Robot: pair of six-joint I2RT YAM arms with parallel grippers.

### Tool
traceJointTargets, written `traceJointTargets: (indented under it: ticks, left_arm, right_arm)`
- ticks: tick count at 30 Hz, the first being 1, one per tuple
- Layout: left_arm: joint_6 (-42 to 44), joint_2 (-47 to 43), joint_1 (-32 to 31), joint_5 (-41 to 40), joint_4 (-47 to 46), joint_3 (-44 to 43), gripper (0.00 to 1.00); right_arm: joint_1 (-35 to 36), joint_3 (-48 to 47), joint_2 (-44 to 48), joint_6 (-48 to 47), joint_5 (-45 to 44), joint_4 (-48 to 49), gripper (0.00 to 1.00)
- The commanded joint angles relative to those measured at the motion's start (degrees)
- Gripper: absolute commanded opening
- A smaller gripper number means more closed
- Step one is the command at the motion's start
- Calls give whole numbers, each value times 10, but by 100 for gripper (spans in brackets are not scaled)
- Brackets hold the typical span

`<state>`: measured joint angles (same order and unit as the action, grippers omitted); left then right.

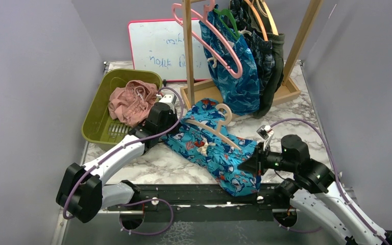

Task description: Remove the shorts from the hanger

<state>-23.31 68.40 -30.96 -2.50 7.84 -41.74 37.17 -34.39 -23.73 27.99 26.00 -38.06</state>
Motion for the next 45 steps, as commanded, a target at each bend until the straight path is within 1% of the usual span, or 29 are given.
traceJointTargets:
  ticks: [1,3,6,12,14,16,20,23,26,29,30,32,34,36,38,41,43,45]
  left_arm:
    - [18,-3,29,-80,60,17,0]
    - [20,-10,32,-96,65,13,0]
    - [26,-16,44,-107,68,5,0]
    - [36,-16,50,-84,69,-33,0]
    - [43,-15,52,-84,78,-55,0]
    - [57,-7,60,-93,98,-82,0]
    - [72,21,91,-85,121,-108,0]
    - [66,30,102,-61,115,-107,0]
    - [64,37,104,-44,111,-105,0]
    - [56,38,103,-7,103,-93,0]
    - [50,36,103,7,101,-88,0]
    - [47,27,103,55,85,-73,0]
    - [41,11,103,109,67,-53,0]
    - [34,-12,95,144,52,-33,20]
    - [31,-40,83,154,44,-17,32]
    - [27,-83,69,151,44,-5,55]
    - [16,-111,59,145,43,0,65]
    - [6,-140,47,141,39,4,69]
  right_arm:
    - [-1,-40,25,-35,75,105,1]
    - [-1,-42,34,-32,88,101,1]
    - [-1,-56,38,-56,140,71,1]
    - [-1,-98,15,-91,113,-27,1]
    - [-1,-104,7,-94,116,-35,1]
    - [-1,-117,4,-95,99,-48,1]
    - [-1,-115,34,-101,97,-32,1]
    - [-2,-120,47,-104,85,-33,1]
    - [-1,-123,50,-101,52,-34,1]
    - [-1,-117,44,-80,7,-18,1]
    - [-1,-114,39,-78,8,-11,1]
    - [-1,-113,19,-78,5,-7,1]
    - [-1,-111,-2,-71,-20,-4,1]
    - [-1,-112,-30,-68,-41,-5,1]
    - [-1,-109,-62,-73,-48,0,1]
    - [-1,-103,-107,-79,-51,11,1]
    - [-1,-95,-125,-83,-38,30,1]
    - [-1,-84,-135,-86,-22,51,1]
